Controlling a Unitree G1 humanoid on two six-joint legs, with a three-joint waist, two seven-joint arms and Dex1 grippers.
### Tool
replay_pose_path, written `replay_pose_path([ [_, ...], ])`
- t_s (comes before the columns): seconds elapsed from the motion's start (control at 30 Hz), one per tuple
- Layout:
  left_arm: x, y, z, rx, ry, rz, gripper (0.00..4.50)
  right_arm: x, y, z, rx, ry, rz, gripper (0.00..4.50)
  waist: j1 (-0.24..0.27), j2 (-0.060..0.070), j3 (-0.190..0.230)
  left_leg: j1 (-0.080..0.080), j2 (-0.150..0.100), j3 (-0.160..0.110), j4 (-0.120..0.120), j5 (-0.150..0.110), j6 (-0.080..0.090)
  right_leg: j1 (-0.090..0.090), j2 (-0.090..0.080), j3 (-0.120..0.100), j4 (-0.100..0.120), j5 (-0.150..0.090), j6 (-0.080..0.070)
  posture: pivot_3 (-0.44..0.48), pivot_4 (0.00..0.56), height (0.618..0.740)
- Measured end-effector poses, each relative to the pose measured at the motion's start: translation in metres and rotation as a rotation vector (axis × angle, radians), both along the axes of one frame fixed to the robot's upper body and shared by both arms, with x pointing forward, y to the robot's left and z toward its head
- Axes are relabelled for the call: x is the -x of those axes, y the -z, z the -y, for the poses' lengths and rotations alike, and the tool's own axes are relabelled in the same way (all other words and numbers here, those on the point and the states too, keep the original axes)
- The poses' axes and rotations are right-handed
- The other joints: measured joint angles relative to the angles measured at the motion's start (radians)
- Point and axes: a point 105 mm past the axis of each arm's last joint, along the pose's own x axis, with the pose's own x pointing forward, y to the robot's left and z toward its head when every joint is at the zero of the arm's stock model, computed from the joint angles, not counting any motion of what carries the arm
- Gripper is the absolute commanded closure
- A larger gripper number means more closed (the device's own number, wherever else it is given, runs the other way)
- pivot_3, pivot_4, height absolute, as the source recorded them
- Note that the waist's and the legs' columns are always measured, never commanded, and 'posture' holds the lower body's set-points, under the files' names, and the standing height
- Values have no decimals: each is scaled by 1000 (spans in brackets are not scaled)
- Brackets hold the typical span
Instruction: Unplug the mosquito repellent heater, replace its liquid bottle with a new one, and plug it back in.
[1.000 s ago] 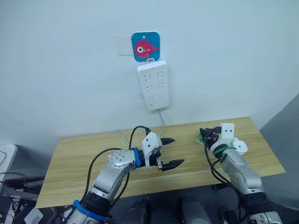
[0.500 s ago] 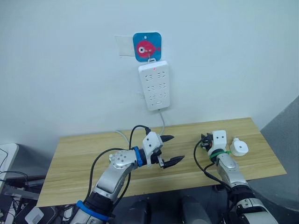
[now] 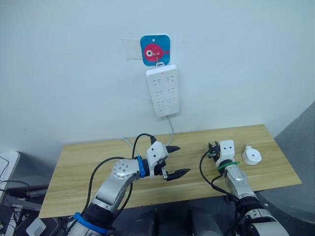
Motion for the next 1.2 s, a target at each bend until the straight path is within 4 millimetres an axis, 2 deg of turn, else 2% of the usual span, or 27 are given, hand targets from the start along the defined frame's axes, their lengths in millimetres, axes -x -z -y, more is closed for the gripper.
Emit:
replay_pose_path([
  [0.17, 0, 0, 0, -2, -1, -4, 0, 2, 5, 1, 12, -3, -11, 153, 0, 0, 0, 0, 0, 0, 0, 0, 0, 0, 0, 0, 0, 0, 0, -11, 125, 740],
  [0.2, 0, 1, 0, -3, -2, -6, 0, 2, 5, 0, 12, -4, -11, 28, 0, 0, 0, 0, 0, 0, 0, 0, 0, 0, 0, 0, 0, 0, 0, -12, 126, 740],
  [0.3, 1, 2, -1, -3, -6, -22, 0, 4, 4, 0, 7, -12, -5, 28, 0, 0, 0, 0, 0, 0, 0, 0, 0, 0, 0, 0, 0, 0, 0, -10, 133, 740],
  [0.53, 5, -5, -8, 23, -24, -39, 0, 29, 2, 1, -15, -42, -1, 28, 3, 0, 0, 0, 1, 0, 0, 0, 0, 0, 0, 0, 0, 0, 0, 0, 148, 740],
  [0.7, 14, -18, -23, 108, -99, -48, 0, 59, -23, 8, 30, -91, 0, 28, 13, 0, 1, -1, 2, -1, -1, -2, -1, 0, -1, 0, -1, -2, -1, 9, 176, 740],
  [0.8, 20, -12, -53, 105, -245, -74, 0, 73, -46, 9, 109, -209, -41, 28, 13, -3, 4, 0, 4, 0, -1, -2, -1, 0, -4, -2, -1, -6, 1, 10, 178, 740],
  [0.9, 22, 1, -72, 95, -369, -140, 0, 69, -63, -11, 105, -351, -50, 28, 20, -7, 6, 1, 5, -1, 0, -2, -1, 1, -3, -4, 0, -9, -3, 20, 186, 740],
  [1.0, 19, 6, -89, 166, -552, -148, 0, 61, -84, -53, 77, -582, -18, 28, 24, -9, 8, 1, 5, -1, 0, -3, -1, 1, -4, -4, -2, -6, 1, 30, 189, 740],
  [1.1, 32, 19, -108, 153, -720, -116, 0, 56, -108, -82, 56, -775, 21, 28, 27, -14, 11, 0, 4, -1, 0, -5, -1, 1, -4, -4, -4, -4, -4, 54, 196, 740],
  [1.2, 48, 34, -118, 141, -859, -84, 0, 57, -117, -97, 69, -907, 12, 28, 45, -20, 18, -1, 4, -1, 0, -6, -1, 1, -5, -4, -4, -4, -4, 81, 207, 740],
])
